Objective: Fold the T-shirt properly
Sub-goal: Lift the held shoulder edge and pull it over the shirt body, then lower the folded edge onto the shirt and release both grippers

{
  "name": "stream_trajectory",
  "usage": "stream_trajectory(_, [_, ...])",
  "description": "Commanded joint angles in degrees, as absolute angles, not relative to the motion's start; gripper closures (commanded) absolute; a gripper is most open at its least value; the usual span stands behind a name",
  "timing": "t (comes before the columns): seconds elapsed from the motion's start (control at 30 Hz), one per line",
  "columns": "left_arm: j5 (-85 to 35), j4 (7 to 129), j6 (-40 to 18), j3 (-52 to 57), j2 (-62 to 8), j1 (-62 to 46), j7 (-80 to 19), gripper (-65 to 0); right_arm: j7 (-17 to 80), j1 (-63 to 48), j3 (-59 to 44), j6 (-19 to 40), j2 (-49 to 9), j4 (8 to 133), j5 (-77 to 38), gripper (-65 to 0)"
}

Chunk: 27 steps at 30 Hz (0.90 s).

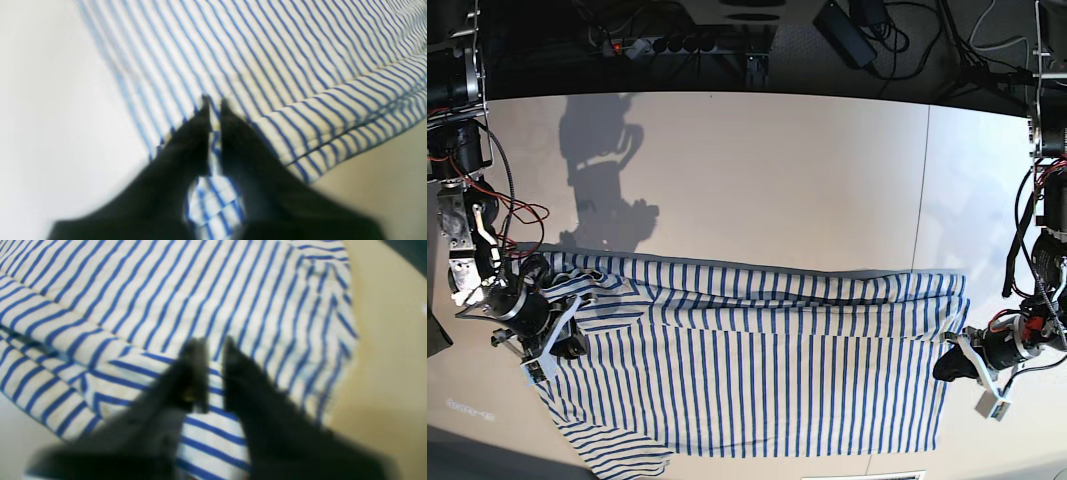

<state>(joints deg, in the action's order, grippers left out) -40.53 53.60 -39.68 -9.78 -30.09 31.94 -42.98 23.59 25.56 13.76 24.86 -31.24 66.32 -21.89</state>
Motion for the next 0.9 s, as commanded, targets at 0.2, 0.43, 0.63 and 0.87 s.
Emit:
stream_trajectory(0.2, [-33.5,54.3,-39.2,-9.4,-26.9,32.8,-44.0,0.0,22.8,27.1,13.1,26.7,-29.6,60.8,-17.5,0.0])
stream_trajectory(0.43, [-29.1,54.0,-35.4,-9.4,-26.3,30.3,-49.3,0.0,24.0,27.1,13.1,26.6,-29.3,53.0,-20.0,0.0])
stream_trajectory(0.63, [-23.7,54.0,-32.5,-9.4,-24.9,29.3,-50.3,0.0,27.4,26.9,13.1,26.6,-29.3,50.9,-21.9,0.0])
stream_trajectory(0.87, [-26.7,54.1,-34.2,-9.4,-24.6,29.1,-51.7,0.0,32.9,26.0,13.1,26.6,-29.7,52.0,-25.9,0.0])
